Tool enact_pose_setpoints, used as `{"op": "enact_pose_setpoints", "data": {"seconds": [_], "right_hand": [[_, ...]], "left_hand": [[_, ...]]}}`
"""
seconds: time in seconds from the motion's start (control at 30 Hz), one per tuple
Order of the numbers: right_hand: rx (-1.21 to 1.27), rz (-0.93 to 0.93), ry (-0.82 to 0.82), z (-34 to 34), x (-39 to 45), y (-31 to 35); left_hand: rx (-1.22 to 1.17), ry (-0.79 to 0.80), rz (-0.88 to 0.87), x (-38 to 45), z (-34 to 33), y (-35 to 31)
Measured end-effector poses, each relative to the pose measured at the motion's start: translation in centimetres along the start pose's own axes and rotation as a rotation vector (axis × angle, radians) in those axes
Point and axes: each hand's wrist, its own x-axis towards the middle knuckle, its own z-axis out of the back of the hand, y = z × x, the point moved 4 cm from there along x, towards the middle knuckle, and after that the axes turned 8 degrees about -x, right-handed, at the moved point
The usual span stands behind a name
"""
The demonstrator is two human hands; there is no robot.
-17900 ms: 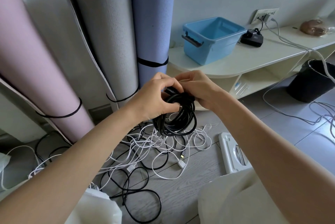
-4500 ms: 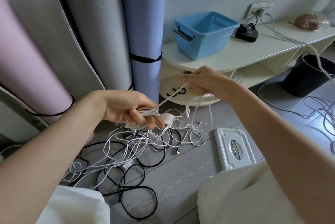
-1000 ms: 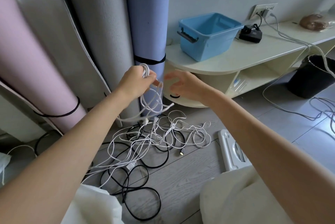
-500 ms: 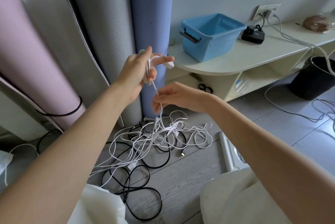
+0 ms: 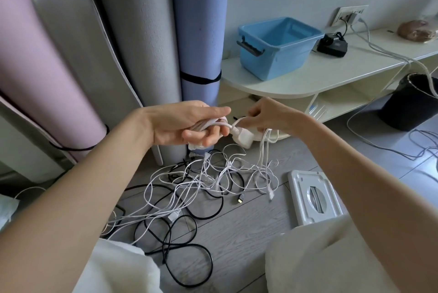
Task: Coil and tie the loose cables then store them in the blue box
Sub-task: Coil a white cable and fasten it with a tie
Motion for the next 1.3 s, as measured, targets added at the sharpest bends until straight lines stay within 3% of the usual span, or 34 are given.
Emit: {"op": "enact_pose_setpoints", "data": {"seconds": [0.1,0.23,0.27,0.37,0.5,0.63,0.73,1.03,1.1,1.17,1.3], "right_hand": [[-0.083,0.009,-0.045,0.0,0.5,-0.1],[-0.121,0.013,-0.040,-0.7,0.7,-0.4],[-0.134,0.006,-0.034,-0.8,0.7,-0.3],[-0.179,-0.056,-0.117,-0.4,0.5,0.0],[-0.230,-0.135,-0.325,0.8,0.5,0.7],[-0.314,-0.111,-0.341,0.7,0.6,1.6],[-0.343,-0.047,-0.329,0.7,0.5,2.6],[-0.212,-0.024,-0.353,2.4,-0.2,2.5],[-0.198,-0.048,-0.347,2.7,-0.1,2.2],[-0.113,-0.072,-0.309,2.7,-0.2,2.0],[0.236,-0.013,-0.118,1.2,-0.9,3.2]], "left_hand": [[-0.167,0.203,-0.063,-0.6,-0.2,-0.1],[-0.563,0.606,-0.212,-0.9,-0.2,-1.5],[-0.597,0.613,-0.245,-1.1,0.2,-1.8],[-0.359,0.343,-0.213,-0.6,0.8,-1.1],[-0.027,0.186,0.159,0.9,-1.5,1.4],[0.073,-0.030,0.391,1.9,-0.5,3.7],[0.040,-0.156,0.424,2.0,0.1,4.2],[0.353,-0.336,0.282,2.3,1.2,4.0],[0.304,-0.485,0.248,2.5,2.0,3.8],[0.074,-0.624,0.189,2.6,3.1,3.8],[-0.460,-0.577,0.094,2.9,3.6,3.9]]}}
